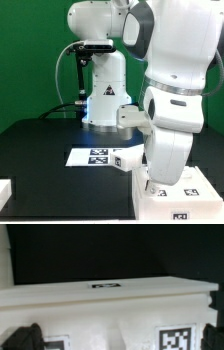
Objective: Assemble cabinet
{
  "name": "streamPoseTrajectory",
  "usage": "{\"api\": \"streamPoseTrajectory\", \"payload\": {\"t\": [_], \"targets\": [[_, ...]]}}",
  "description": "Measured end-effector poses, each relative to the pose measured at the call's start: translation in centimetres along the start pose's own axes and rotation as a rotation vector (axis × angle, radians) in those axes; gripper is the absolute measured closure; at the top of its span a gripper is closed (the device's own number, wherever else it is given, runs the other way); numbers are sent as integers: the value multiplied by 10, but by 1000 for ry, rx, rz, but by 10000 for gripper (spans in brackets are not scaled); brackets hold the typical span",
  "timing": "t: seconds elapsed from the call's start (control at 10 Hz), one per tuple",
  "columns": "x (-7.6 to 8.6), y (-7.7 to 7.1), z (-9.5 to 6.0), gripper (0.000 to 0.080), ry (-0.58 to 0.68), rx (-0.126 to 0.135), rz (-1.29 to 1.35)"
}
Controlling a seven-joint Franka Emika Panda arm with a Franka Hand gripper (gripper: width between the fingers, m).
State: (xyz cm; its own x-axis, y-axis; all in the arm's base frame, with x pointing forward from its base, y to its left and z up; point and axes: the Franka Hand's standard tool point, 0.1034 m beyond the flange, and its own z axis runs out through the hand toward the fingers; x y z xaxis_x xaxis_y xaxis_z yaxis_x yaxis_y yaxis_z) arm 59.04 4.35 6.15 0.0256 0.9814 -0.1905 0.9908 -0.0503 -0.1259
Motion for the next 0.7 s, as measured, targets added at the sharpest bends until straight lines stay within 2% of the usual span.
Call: {"api": "streamPoseTrajectory", "payload": {"t": [0.1,0.2,0.3,0.4,0.5,0.7], "targets": [[-1,0,-3,4,-1,0,9],[-5,2,-19,4,3,-21,73],[-11,-2,-33,4,12,-44,143],[-13,-10,-38,4,22,-55,199],[-13,-17,-39,4,34,-61,323],[-18,-22,-31,4,38,-47,398]]}}
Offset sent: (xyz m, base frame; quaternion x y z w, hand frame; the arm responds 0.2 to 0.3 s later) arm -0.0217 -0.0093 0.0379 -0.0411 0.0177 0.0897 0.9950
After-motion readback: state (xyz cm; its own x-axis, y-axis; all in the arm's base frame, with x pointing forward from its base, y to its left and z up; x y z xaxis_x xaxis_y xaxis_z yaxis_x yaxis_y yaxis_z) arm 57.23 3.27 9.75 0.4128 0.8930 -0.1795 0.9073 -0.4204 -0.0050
